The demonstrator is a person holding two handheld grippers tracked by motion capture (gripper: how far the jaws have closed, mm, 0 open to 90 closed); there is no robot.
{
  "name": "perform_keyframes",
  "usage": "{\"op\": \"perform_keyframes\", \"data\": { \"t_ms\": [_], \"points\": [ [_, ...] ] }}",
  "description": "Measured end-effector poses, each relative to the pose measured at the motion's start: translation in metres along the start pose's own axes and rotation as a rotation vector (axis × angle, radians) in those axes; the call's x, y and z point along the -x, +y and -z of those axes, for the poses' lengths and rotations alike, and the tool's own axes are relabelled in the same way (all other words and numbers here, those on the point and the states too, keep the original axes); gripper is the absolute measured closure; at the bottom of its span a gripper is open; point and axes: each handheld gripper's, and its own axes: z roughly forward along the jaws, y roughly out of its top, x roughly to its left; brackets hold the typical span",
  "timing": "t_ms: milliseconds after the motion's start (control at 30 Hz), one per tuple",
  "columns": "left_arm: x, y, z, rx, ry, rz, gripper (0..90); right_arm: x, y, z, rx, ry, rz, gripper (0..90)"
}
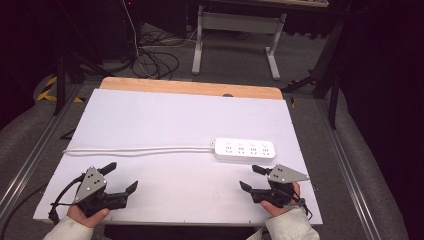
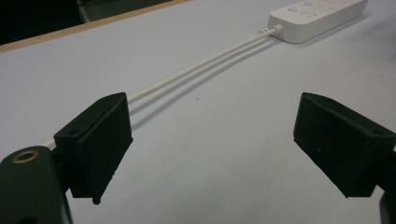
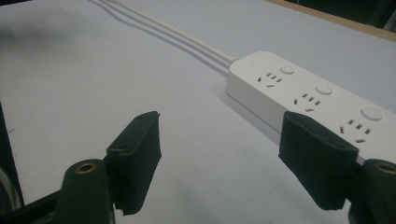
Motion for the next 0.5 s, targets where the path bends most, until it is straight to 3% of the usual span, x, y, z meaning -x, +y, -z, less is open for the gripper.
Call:
{"op": "perform_keyframes", "data": {
  "t_ms": [500],
  "points": [
    [0.0005, 0.0008, 0.0019, -0.005, 0.014, -0.018, 12.0, -0.0009, 0.0003, -0.0007, -0.004, -0.001, 0.010, 29.5]
  ]
}}
